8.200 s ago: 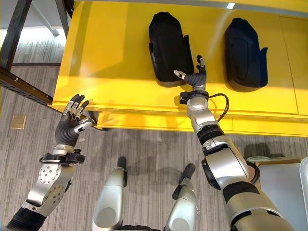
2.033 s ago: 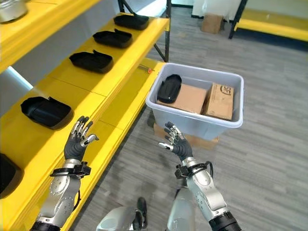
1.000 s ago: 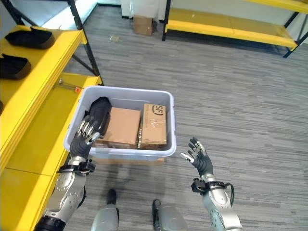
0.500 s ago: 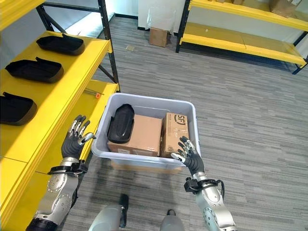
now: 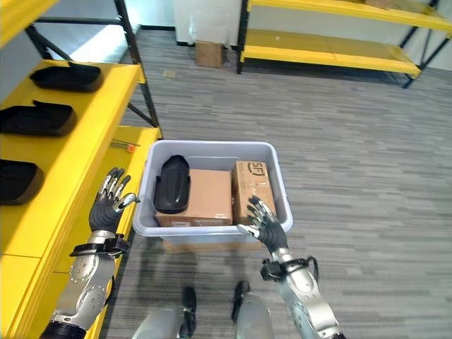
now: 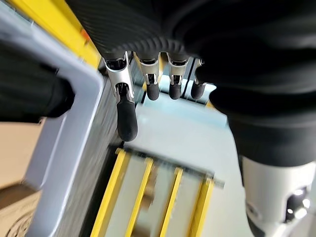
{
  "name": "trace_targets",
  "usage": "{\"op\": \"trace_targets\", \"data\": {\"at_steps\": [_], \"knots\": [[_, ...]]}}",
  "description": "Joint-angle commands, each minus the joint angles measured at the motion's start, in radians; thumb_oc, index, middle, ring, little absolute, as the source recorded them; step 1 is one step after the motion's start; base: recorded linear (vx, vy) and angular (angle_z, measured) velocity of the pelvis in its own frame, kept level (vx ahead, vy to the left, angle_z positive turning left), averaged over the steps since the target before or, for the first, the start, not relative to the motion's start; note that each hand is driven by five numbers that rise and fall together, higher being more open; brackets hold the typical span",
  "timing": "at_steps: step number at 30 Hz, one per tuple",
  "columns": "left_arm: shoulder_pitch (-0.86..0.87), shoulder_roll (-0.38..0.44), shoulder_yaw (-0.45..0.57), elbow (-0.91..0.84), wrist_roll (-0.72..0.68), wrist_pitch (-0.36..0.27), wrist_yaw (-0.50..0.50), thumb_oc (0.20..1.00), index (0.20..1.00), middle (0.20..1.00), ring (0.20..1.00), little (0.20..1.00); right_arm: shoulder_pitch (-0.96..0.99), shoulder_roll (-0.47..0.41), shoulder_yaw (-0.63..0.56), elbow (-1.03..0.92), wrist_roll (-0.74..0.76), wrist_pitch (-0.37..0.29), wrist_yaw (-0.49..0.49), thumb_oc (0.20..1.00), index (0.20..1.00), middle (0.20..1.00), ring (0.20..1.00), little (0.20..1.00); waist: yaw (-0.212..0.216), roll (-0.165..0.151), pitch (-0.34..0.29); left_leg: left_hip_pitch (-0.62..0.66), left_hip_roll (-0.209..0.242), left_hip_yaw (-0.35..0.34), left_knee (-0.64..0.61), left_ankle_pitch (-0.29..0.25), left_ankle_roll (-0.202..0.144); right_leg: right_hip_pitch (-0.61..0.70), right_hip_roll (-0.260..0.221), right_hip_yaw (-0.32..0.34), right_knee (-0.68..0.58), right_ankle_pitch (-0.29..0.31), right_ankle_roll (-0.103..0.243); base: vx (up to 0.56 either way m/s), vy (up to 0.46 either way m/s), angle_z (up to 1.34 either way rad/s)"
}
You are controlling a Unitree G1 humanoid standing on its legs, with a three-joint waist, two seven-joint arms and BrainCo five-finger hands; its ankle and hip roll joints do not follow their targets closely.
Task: Move parts from the plastic box to the shelf.
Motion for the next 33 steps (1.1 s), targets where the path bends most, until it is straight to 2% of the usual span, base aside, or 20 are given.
{"op": "trace_targets", "data": {"at_steps": [1, 2, 3, 4, 5, 6, 7, 8, 10, 11, 12, 13, 15, 18, 24, 33], "knots": [[-0.004, 0.013, 0.015, -0.085, 0.004, -0.047, -0.022, 1.0, 1.0, 1.0, 1.0, 1.0, -0.024, -0.03, -0.056, -0.061, 0.017, -0.053, 0.007, 1.0, 1.0, 1.0, 1.0, 1.0, -0.001, -0.005, 0.005, 0.02, 0.115, -0.049, 0.157, -0.08, -0.1, 0.092, 0.033, -0.055, -0.095, 0.037, -0.011, 0.1, -0.28, 0.22], [-0.004, 0.015, 0.008, -0.086, 0.001, -0.044, -0.025, 1.0, 1.0, 1.0, 1.0, 1.0, -0.017, -0.037, -0.059, -0.067, 0.021, -0.056, 0.006, 1.0, 1.0, 1.0, 1.0, 1.0, 0.006, -0.003, 0.023, -0.019, 0.126, -0.072, 0.235, -0.027, -0.123, 0.106, 0.044, -0.055, -0.095, 0.027, -0.027, 0.0, -0.231, 0.3], [-0.014, 0.015, 0.0, -0.086, 0.005, -0.044, -0.024, 1.0, 1.0, 1.0, 1.0, 1.0, -0.016, -0.045, -0.065, -0.068, 0.024, -0.06, 0.005, 1.0, 1.0, 1.0, 1.0, 1.0, 0.016, -0.002, 0.042, -0.07, 0.114, -0.13, 0.315, 0.037, -0.146, 0.107, 0.045, -0.058, -0.093, 0.028, -0.039, -0.05, -0.128, 0.45], [-0.017, 0.015, -0.006, -0.09, 0.005, -0.043, -0.019, 1.0, 1.0, 1.0, 1.0, 1.0, -0.017, -0.048, -0.064, -0.073, 0.026, -0.062, 0.003, 1.0, 1.0, 1.0, 1.0, 1.0, 0.028, -0.003, 0.054, -0.086, 0.096, -0.178, 0.318, 0.033, -0.15, 0.114, 0.047, -0.054, -0.096, 0.022, -0.041, -0.03, -0.07, 0.38], [-0.016, 0.014, -0.008, -0.09, 0.005, -0.04, -0.018, 1.0, 1.0, 1.0, 1.0, 1.0, -0.015, -0.049, -0.066, -0.073, 0.024, -0.062, 0.0, 1.0, 1.0, 1.0, 1.0, 1.0, 0.024, -0.006, 0.049, -0.092, 0.092, -0.196, 0.281, 0.031, -0.146, 0.112, 0.044, -0.056, -0.098, 0.021, -0.039, 0.04, -0.022, 0.15], [-0.012, 0.012, -0.006, -0.092, 0.0, -0.039, -0.021, 1.0, 1.0, 1.0, 1.0, 1.0, -0.015, -0.049, -0.065, -0.071, 0.024, -0.063, -0.002, 1.0, 1.0, 1.0, 1.0, 1.0, 0.022, -0.005, 0.042, -0.08, 0.116, -0.197, 0.218, 0.024, -0.143, 0.11, 0.047, -0.056, -0.094, 0.015, -0.035, 0.08, 0.027, -0.12], [-0.006, 0.012, -0.003, -0.098, -0.009, -0.035, -0.022, 1.0, 1.0, 1.0, 1.0, 1.0, -0.015, -0.049, -0.066, -0.068, 0.025, -0.065, -0.007, 1.0, 1.0, 1.0, 1.0, 1.0, 0.018, -0.001, 0.035, -0.062, 0.168, -0.186, 0.122, 0.04, -0.144, 0.111, 0.046, -0.056, -0.09, 0.004, -0.03, 0.12, 0.093, -0.1], [-0.001, 0.007, -0.004, -0.102, -0.031, -0.039, -0.021, 1.0, 1.0, 1.0, 1.0, 1.0, -0.01, -0.048, -0.07, -0.069, 0.025, -0.068, -0.016, 1.0, 1.0, 1.0, 1.0, 1.0, 0.012, 0.002, 0.028, -0.049, 0.227, -0.171, 0.038, 0.081, -0.149, 0.108, 0.039, -0.055, -0.081, -0.004, -0.025, 0.14, 0.155, 0.03], [-0.007, 0.004, 0.001, -0.102, -0.02, -0.038, -0.008, 1.0, 1.0, 1.0, 1.0, 1.0, -0.008, -0.053, -0.079, -0.066, 0.02, -0.073, -0.029, 1.0, 1.0, 1.0, 1.0, 1.0, 0.008, 0.019, 0.025, -0.041, 0.289, -0.187, -0.068, 0.155, -0.159, 0.105, 0.021, -0.039, -0.06, -0.017, -0.011, 0.12, 0.215, 0.09], [-0.009, 0.005, 0.01, -0.104, -0.023, -0.04, -0.007, 1.0, 1.0, 1.0, 1.0, 1.0, -0.004, -0.053, -0.084, -0.069, 0.028, -0.071, -0.027, 1.0, 1.0, 1.0, 1.0, 1.0, -0.001, 0.031, 0.022, -0.012, 0.301, -0.165, -0.106, 0.141, -0.16, 0.094, 0.014, -0.031, -0.04, -0.025, -0.004, 0.09, 0.244, -0.01], [-0.001, 0.005, 0.013, -0.106, -0.012, -0.043, -0.005, 1.0, 1.0, 1.0, 1.0, 1.0, -0.001, -0.053, -0.08, -0.067, 0.026, -0.069, -0.025, 1.0, 1.0, 1.0, 1.0, 1.0, 0.002, 0.042, 0.017, 0.009, 0.292, -0.178, -0.129, 0.128, -0.16, 0.083, 0.012, -0.018, -0.029, -0.02, 0.002, 0.1, 0.404, -0.3], [-0.017, 0.016, 0.005, -0.115, -0.011, -0.042, -0.02, 1.0, 1.0, 1.0, 1.0, 1.0, 0.009, -0.045, -0.094, -0.069, 0.045, -0.067, -0.018, 1.0, 1.0, 1.0, 1.0, 1.0, -0.007, 0.053, 0.025, 0.0, 0.255, -0.151, -0.08, 0.1, -0.166, 0.092, -0.028, -0.015, -0.043, 0.014, 0.019, 0.08, 0.316, -0.46], [-0.02, 0.022, 0.0, -0.117, -0.012, -0.042, -0.028, 1.0, 1.0, 1.0, 1.0, 1.0, 0.012, -0.041, -0.096, -0.069, 0.047, -0.064, -0.013, 1.0, 1.0, 1.0, 1.0, 1.0, -0.009, 0.051, 0.028, 0.002, 0.243, -0.143, -0.066, 0.085, -0.164, 0.105, -0.039, -0.014, -0.055, 0.025, 0.028, 0.07, 0.24, -0.25], [-0.024, 0.037, -0.005, -0.119, -0.016, -0.046, -0.037, 1.0, 1.0, 1.0, 1.0, 1.0, 0.022, -0.037, -0.095, -0.083, 0.046, -0.057, -0.003, 1.0, 1.0, 1.0, 1.0, 1.0, -0.011, 0.041, 0.033, -0.007, 0.207, -0.116, -0.013, 0.031, -0.158, 0.132, -0.077, 0.005, -0.109, 0.061, 0.052, 0.08, 0.2, 0.17], [-0.045, 0.066, -0.004, -0.115, 0.003, -0.044, -0.031, 1.0, 1.0, 1.0, 1.0, 1.0, 0.018, -0.031, -0.07, -0.078, 0.047, -0.044, 0.023, 1.0, 1.0, 1.0, 1.0, 1.0, -0.013, 0.016, 0.035, -0.029, 0.179, -0.075, 0.056, -0.024, -0.145, 0.143, -0.106, 0.031, -0.17, 0.098, 0.076, 0.05, 0.137, -0.09], [-0.152, 0.09, -0.046, -0.055, 0.094, -0.046, -0.007, 1.0, 1.0, 1.0, 1.0, 1.0, 0.01, -0.044, -0.042, -0.094, 0.05, -0.038, 0.049, 1.0, 1.0, 1.0, 1.0, 1.0, -0.033, -0.016, 0.044, -0.048, 0.18, -0.058, 0.076, -0.037, -0.144, 0.126, -0.104, 0.047, -0.173, 0.103, 0.083, 0.02, 0.018, -0.06]]}}
